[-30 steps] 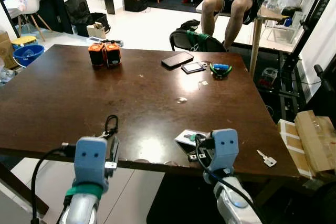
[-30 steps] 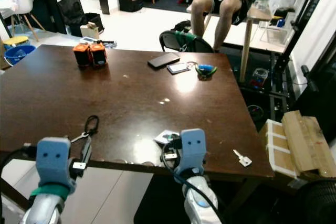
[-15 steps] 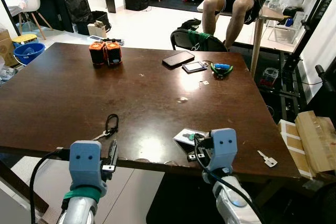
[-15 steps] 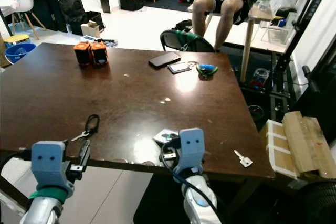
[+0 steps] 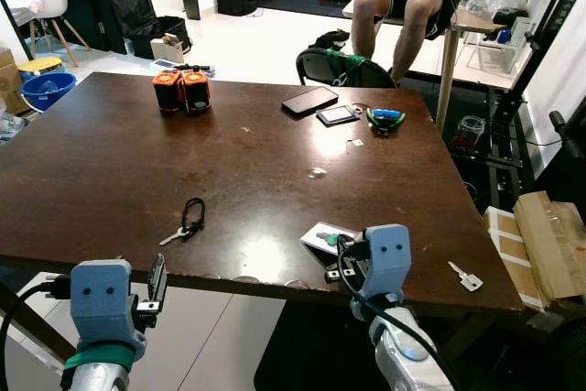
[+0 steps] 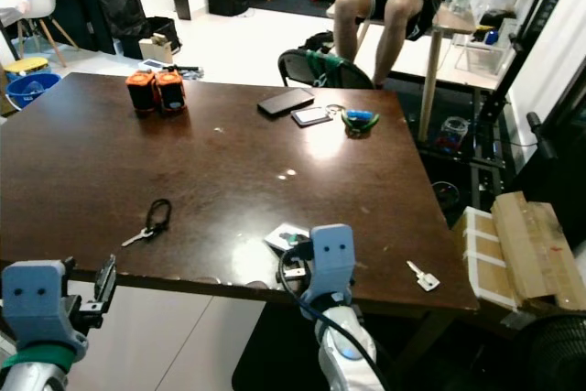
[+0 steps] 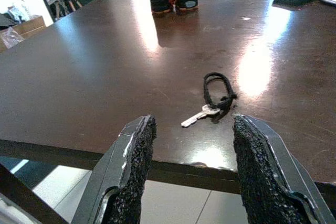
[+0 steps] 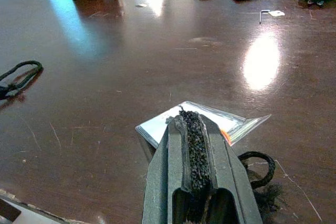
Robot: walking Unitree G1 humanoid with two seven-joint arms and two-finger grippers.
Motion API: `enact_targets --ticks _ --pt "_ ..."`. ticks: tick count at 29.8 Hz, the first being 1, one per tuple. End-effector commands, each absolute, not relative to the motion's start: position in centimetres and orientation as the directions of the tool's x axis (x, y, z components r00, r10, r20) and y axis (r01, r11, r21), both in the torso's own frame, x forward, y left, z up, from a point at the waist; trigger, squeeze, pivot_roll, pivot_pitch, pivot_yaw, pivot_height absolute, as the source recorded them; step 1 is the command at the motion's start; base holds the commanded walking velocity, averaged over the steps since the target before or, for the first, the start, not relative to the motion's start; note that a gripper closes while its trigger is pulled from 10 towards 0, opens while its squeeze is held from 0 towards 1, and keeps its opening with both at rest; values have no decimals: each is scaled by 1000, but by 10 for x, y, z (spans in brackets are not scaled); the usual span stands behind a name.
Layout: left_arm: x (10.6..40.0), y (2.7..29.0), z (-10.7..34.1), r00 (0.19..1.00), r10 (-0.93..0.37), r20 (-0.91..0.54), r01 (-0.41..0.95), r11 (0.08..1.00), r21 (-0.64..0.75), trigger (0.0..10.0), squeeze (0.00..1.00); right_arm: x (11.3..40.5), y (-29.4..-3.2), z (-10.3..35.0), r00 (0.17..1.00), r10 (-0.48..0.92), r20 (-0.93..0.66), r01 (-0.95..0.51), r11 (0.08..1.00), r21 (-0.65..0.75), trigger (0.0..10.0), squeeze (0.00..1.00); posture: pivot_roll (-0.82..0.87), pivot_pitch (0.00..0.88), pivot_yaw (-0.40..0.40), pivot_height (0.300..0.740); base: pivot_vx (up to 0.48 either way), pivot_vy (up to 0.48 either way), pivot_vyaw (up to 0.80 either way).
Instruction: Hang keys on a hook
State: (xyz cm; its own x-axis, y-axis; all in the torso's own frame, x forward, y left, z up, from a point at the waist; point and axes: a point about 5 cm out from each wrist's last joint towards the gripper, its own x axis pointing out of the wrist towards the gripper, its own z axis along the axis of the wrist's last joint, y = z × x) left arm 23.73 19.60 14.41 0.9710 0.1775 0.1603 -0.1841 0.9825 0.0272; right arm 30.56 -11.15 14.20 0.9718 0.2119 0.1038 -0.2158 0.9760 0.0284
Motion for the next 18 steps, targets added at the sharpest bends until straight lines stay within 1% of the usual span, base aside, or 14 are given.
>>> enact_targets --ticks 1,3,7,9,11,13,18 --pt "234 200 138 974 178 141 -186 982 39 10000 0 305 -111 139 973 211 91 -215 976 36 10000 0 -158 121 91 740 0 0 0" --pt "234 207 135 973 192 127 -199 979 46 10000 0 305 -112 138 974 209 90 -213 976 37 10000 0 -158 121 91 740 0 0 0" --pt "234 208 136 974 182 133 -189 981 41 10000 0 305 -112 138 974 207 90 -211 977 38 10000 0 -158 122 92 740 0 0 0" --pt "238 200 140 976 157 154 -160 987 3 10000 0 306 -113 138 974 207 89 -211 977 39 10000 0 -158 122 92 740 0 0 0" --pt "238 200 140 976 157 154 -160 987 3 10000 0 306 -113 138 974 207 89 -211 977 39 10000 0 -158 122 92 740 0 0 0" --pt "242 187 138 980 118 162 -117 993 -15 10000 0 305 -112 138 974 208 89 -212 976 40 10000 0 -169 120 95 740 0 0 0" --pt "244 185 132 982 119 145 -112 992 -58 10000 0 306 -114 138 975 204 88 -209 977 43 10000 0 -161 116 96 740 0 0 0"
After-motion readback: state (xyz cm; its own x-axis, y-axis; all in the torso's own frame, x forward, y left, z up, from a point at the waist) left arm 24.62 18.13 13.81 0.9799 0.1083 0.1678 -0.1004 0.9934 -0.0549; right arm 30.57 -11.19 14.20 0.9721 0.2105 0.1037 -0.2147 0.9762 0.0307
